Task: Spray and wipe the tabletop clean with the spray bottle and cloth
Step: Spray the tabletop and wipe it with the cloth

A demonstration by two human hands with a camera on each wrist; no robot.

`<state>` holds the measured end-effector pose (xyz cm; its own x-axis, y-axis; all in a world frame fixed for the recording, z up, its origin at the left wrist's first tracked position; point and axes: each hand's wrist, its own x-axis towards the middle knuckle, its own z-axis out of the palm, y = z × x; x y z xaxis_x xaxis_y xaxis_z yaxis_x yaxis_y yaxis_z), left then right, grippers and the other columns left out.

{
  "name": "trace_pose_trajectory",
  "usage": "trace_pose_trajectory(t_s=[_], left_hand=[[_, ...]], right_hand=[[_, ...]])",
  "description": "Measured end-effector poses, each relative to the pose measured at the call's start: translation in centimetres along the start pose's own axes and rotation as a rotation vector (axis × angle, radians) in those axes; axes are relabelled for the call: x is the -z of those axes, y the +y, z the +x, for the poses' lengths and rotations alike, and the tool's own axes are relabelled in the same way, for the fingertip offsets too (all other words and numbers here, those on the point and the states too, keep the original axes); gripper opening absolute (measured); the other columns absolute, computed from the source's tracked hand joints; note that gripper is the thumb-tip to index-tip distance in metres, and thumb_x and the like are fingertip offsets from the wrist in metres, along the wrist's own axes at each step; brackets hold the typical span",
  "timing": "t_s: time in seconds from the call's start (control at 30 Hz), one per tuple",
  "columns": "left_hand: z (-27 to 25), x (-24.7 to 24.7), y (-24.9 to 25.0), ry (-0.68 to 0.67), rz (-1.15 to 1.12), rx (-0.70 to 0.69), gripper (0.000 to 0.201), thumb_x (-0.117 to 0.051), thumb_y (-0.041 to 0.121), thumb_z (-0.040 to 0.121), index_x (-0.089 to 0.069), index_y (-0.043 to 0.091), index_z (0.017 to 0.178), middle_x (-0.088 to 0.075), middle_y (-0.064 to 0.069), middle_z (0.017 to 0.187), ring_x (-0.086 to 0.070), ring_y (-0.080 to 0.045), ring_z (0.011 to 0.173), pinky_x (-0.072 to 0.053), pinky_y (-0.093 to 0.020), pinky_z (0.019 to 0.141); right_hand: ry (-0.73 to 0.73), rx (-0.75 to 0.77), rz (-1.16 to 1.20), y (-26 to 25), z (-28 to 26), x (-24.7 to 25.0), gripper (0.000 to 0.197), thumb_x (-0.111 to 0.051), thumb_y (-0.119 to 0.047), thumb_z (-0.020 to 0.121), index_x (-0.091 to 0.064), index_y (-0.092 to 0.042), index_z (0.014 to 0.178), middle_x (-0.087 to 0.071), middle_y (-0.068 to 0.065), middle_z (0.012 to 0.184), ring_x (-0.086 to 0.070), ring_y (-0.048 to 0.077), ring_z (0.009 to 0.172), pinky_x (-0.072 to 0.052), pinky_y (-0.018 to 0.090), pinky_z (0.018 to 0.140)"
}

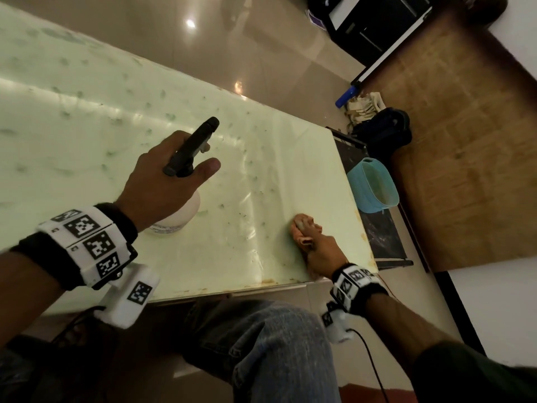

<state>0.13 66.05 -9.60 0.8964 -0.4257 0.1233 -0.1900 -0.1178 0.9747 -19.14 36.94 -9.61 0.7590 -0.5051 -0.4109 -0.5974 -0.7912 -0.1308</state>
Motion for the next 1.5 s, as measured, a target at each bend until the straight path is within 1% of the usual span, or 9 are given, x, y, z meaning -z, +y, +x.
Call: trace_pose_trajectory(t_s=[0.37, 0.57, 0.73, 0.83, 0.97, 1.13, 1.3, 1.4, 1.5], left_hand=[[-0.2, -0.4, 0.4, -0.006, -0.025, -0.034, 0.026, -0.072, 0.044, 0.092, -0.065, 0.027, 0.110, -0.066, -0.020, 0.081, -0.066, -0.036, 0.074, -0.046, -0.027, 0.071], [-0.2, -0.3, 0.1, -0.012, -0.031, -0.023, 0.026, -0.072, 0.047, 0.092, -0.065, 0.029, 0.110, -0.067, -0.020, 0.082, -0.066, -0.037, 0.076, -0.046, -0.031, 0.074], [-0.1, -0.2, -0.1, -0.007, -0.012, -0.030, 0.028, -0.071, 0.048, 0.092, -0.064, 0.029, 0.112, -0.067, -0.017, 0.082, -0.066, -0.036, 0.076, -0.048, -0.033, 0.076], [0.0, -0.2, -0.1, -0.006, -0.003, -0.036, 0.029, -0.071, 0.048, 0.092, -0.065, 0.029, 0.113, -0.066, -0.016, 0.080, -0.066, -0.036, 0.075, -0.047, -0.033, 0.076], [0.0, -0.2, -0.1, -0.009, -0.003, -0.028, 0.024, -0.071, 0.044, 0.094, -0.065, 0.029, 0.112, -0.063, -0.019, 0.076, -0.065, -0.038, 0.076, -0.045, -0.031, 0.074], [0.1, -0.5, 0.1, -0.007, -0.005, -0.013, 0.026, -0.072, 0.045, 0.093, -0.065, 0.029, 0.111, -0.063, -0.016, 0.075, -0.065, -0.036, 0.077, -0.044, -0.028, 0.073], [0.0, -0.4, 0.4, -0.009, 0.008, -0.002, 0.025, -0.071, 0.045, 0.093, -0.065, 0.029, 0.111, -0.065, -0.017, 0.077, -0.065, -0.034, 0.080, -0.043, -0.025, 0.070], [0.0, -0.3, 0.4, -0.007, 0.005, -0.003, 0.028, -0.072, 0.045, 0.093, -0.065, 0.030, 0.115, -0.065, -0.017, 0.079, -0.065, -0.035, 0.079, -0.043, -0.025, 0.071], [-0.1, -0.2, 0.4, -0.001, 0.001, 0.003, 0.028, -0.072, 0.046, 0.092, -0.065, 0.029, 0.113, -0.064, -0.012, 0.074, -0.066, -0.033, 0.078, -0.044, -0.025, 0.073]], right_hand=[[-0.203, 0.639, -0.043, 2.9, -6.0, -3.3, 0.064, -0.056, 0.001, 0.086, -0.042, -0.023, 0.143, -0.027, -0.005, 0.154, -0.018, 0.009, 0.146, -0.017, 0.022, 0.119], [-0.099, 0.265, 0.279, 3.7, -9.1, 2.8, 0.031, -0.056, -0.009, 0.094, -0.071, -0.033, 0.108, -0.070, -0.014, 0.111, -0.062, -0.004, 0.105, -0.046, 0.015, 0.092], [0.272, -0.037, 0.481, 2.6, -5.1, 4.3, 0.019, -0.060, -0.020, 0.092, -0.069, -0.030, 0.106, -0.075, 0.003, 0.090, -0.070, 0.021, 0.062, -0.061, 0.045, 0.067], [0.128, -0.090, 0.306, 1.2, -1.4, 2.6, 0.056, -0.059, -0.002, 0.083, -0.058, -0.035, 0.127, -0.065, 0.001, 0.124, -0.065, 0.016, 0.093, -0.056, 0.039, 0.087], [0.062, -0.031, 0.011, -1.5, 0.6, 0.1, 0.054, -0.046, -0.005, 0.089, -0.042, -0.021, 0.141, -0.046, 0.015, 0.142, -0.044, 0.032, 0.130, -0.036, 0.034, 0.107], [-0.138, 0.128, 0.059, -1.5, -4.6, -0.8, 0.068, -0.049, 0.005, 0.083, -0.044, -0.028, 0.141, -0.065, 0.021, 0.117, -0.068, 0.033, 0.084, -0.055, 0.029, 0.075], [-0.308, 0.261, 0.270, 0.6, -7.7, 0.6, 0.029, -0.059, -0.015, 0.090, -0.071, -0.031, 0.111, -0.069, -0.006, 0.116, -0.067, 0.006, 0.100, -0.053, 0.028, 0.090], [-0.219, 0.156, 0.483, 2.1, -7.7, 3.2, 0.033, -0.054, -0.001, 0.090, -0.071, -0.023, 0.107, -0.072, -0.002, 0.108, -0.066, 0.013, 0.103, -0.050, 0.036, 0.095], [0.110, 0.027, 0.607, 2.3, -7.2, 4.2, 0.033, -0.051, 0.002, 0.093, -0.068, -0.023, 0.106, -0.070, -0.011, 0.105, -0.067, 0.008, 0.093, -0.055, 0.032, 0.088]])
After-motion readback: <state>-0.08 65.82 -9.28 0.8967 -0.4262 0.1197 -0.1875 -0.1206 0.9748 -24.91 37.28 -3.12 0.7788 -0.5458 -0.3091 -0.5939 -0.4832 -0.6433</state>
